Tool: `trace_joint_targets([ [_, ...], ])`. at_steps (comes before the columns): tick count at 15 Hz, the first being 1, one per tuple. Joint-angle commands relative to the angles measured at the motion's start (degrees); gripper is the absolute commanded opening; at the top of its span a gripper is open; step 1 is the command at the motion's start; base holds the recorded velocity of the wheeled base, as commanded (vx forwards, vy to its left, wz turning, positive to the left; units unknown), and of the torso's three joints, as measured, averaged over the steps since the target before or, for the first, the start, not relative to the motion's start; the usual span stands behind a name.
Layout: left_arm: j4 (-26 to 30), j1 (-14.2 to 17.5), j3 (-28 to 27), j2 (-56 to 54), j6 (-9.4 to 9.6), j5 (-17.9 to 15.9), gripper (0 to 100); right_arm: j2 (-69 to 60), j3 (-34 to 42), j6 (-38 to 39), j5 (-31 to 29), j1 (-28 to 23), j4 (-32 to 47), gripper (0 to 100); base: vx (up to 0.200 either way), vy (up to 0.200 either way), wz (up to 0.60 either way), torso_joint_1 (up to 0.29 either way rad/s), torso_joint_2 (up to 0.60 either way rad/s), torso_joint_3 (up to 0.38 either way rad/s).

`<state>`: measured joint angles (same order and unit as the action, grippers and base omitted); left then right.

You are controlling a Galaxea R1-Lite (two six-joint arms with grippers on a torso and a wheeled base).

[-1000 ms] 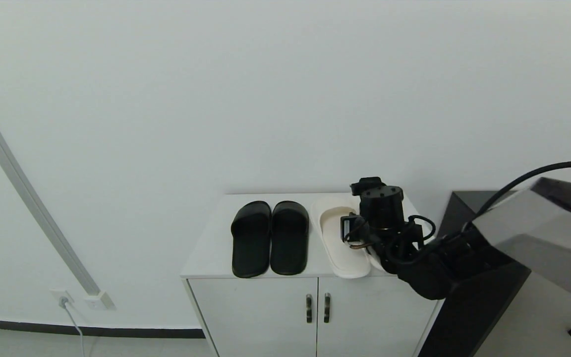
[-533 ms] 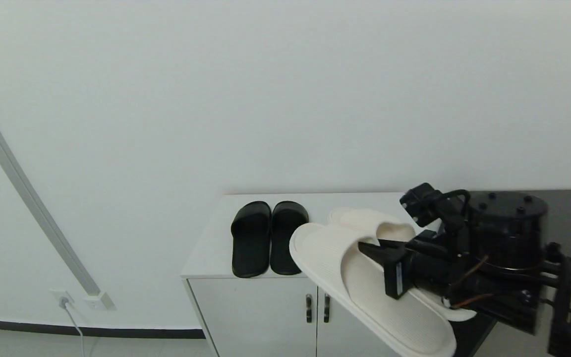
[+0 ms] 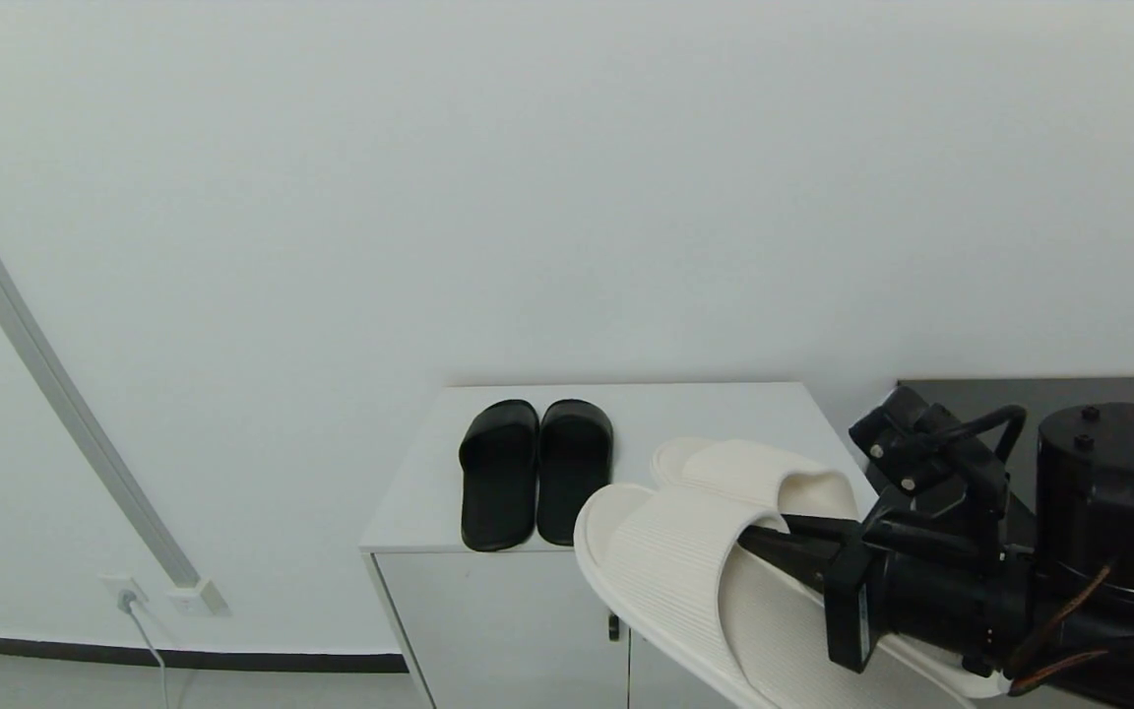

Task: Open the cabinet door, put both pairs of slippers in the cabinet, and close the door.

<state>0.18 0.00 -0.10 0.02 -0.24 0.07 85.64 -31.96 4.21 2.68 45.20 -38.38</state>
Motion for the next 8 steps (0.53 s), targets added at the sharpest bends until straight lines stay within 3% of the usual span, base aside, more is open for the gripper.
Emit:
trace_joint_targets([
  [1,0.0,0.0,0.0,0.1,-0.02,0.0,0,0.2,0.2,0.0,0.0,0.1,0.0,0,-0.200,0.000,0.00,0.017,0.00,0.002],
  [6,0.0,0.0,0.0,0.1,-0.11,0.0,0,1.2,0.6,0.0,0.1,0.0,-0.3,0,-0.200,0.000,0.00,0.004,0.00,0.001],
  [8,0.0,0.0,0.0,0.1,-0.20,0.0,0,2.0,0.7,-0.4,-0.2,0.0,-0.3,0,0.000,0.000,0.00,0.000,0.00,0.000],
])
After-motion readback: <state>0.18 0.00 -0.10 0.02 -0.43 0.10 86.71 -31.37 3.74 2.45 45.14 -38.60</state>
